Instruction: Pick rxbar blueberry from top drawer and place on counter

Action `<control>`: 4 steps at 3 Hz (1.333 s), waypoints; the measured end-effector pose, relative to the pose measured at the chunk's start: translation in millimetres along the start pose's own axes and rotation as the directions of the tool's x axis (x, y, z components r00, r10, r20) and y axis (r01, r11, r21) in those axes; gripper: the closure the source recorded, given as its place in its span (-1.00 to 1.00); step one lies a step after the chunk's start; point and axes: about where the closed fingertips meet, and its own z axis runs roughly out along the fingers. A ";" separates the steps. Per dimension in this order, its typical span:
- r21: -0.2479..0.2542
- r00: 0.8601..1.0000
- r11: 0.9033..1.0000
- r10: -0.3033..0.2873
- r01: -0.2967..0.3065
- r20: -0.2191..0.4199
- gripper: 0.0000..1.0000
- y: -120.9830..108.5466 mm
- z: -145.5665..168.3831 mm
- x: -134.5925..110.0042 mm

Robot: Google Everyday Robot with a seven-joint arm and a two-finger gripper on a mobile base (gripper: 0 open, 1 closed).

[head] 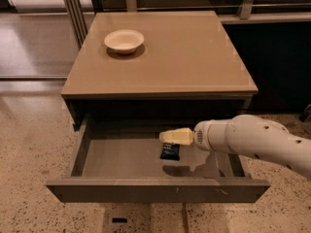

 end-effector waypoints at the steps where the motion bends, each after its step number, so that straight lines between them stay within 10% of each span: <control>1: 0.025 1.000 1.000 0.010 -0.010 -0.001 -1.00 -4.2 -0.1 3.3; 4: 0.114 0.999 0.993 -0.044 0.043 0.001 -1.00 -29.9 41.7 5.5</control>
Offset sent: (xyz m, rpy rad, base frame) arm 0.0147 -0.0082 -0.0448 -0.1076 -0.0120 -0.0984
